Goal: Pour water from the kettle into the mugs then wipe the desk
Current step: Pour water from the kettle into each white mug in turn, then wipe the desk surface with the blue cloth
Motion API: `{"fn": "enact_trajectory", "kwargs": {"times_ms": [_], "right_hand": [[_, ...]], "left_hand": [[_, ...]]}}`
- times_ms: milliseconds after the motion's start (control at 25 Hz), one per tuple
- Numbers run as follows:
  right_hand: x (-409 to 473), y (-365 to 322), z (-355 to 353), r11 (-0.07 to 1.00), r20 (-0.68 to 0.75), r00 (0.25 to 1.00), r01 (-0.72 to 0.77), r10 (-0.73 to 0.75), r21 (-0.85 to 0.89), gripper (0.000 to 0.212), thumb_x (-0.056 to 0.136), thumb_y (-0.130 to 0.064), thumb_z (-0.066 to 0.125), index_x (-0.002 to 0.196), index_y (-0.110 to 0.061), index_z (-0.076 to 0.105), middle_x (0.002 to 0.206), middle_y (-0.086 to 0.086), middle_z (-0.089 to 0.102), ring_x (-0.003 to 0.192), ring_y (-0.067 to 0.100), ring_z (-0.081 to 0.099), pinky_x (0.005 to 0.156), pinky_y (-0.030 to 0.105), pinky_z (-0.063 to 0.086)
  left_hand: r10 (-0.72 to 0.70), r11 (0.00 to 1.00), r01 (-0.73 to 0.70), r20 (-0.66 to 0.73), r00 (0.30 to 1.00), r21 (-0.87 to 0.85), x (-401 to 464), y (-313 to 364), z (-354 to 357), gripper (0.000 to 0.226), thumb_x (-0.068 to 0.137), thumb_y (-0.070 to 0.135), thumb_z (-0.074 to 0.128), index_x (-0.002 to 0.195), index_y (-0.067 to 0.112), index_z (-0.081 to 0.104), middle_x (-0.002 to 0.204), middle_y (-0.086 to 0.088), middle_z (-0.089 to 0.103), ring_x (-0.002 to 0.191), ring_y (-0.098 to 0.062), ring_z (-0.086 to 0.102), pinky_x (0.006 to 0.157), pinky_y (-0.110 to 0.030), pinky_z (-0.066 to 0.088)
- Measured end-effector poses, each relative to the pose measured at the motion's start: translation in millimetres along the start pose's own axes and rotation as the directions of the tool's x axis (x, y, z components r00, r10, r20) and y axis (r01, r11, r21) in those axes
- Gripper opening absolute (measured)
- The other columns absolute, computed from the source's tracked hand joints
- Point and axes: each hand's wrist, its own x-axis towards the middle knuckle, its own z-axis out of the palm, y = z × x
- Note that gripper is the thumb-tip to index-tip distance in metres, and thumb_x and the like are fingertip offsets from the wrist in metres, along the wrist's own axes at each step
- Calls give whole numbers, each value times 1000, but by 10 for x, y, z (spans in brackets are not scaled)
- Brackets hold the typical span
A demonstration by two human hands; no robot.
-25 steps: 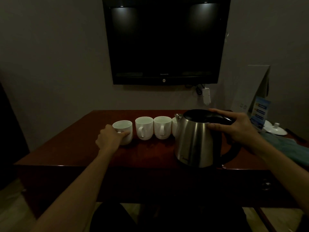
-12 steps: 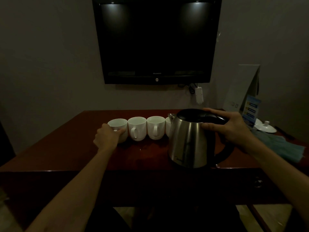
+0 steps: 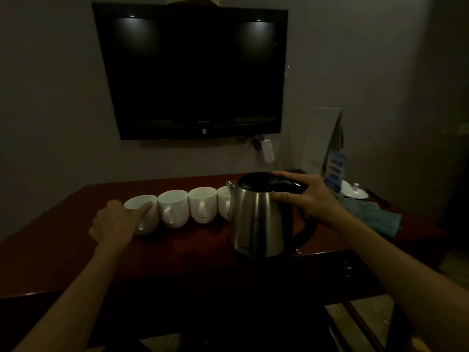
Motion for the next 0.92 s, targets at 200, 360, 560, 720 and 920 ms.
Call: {"fn": "enact_trajectory", "kwargs": {"times_ms": [200, 360, 560, 720, 920], "right_hand": [[-82, 138, -275, 997, -115, 993, -30, 21, -73, 63, 69, -50, 79, 127, -31, 66, 113, -5, 72, 107, 10, 67, 92, 34, 55], [-58, 305, -514, 990, -149, 988, -49, 30, -128, 53, 77, -38, 80, 127, -36, 62, 114, -5, 71, 108, 9, 65, 93, 36, 55], [34, 490, -734, 973, -170, 981, -128, 95, -194, 51, 83, -30, 77, 131, -30, 60, 115, 3, 70, 70, -7, 66, 55, 10, 53], [127, 626, -784, 954, -227, 966, -181, 125, -241, 59, 82, -33, 78, 137, -24, 58, 117, 6, 68, 61, -7, 63, 52, 9, 50], [197, 620, -770, 950, -226, 959, -220, 170, -222, 56, 86, -31, 74, 138, -24, 55, 124, 3, 61, 109, 20, 61, 88, 38, 58]], "left_hand": [[111, 991, -119, -114, 987, -66, -108, 146, -184, 61, 83, 57, 70, 107, 1, 62, 114, -22, 65, 105, -45, 61, 82, -52, 48], [208, 971, -220, -120, 971, -93, -323, 421, -177, 51, 88, 53, 66, 112, 9, 70, 114, -17, 70, 107, -43, 63, 87, -52, 49], [397, 898, -417, -151, 905, -139, -703, 838, -89, 48, 95, 36, 65, 133, 6, 62, 118, -16, 71, 109, -37, 65, 87, -48, 50], [607, 776, -574, 62, 792, -260, -894, 1087, 166, 51, 92, 34, 68, 137, 12, 59, 121, -10, 70, 106, -26, 66, 88, -37, 51], [693, 721, -601, 362, 623, -346, -1218, 1378, 585, 52, 88, 34, 73, 137, 24, 61, 126, 2, 67, 100, -15, 65, 80, -30, 53]]}}
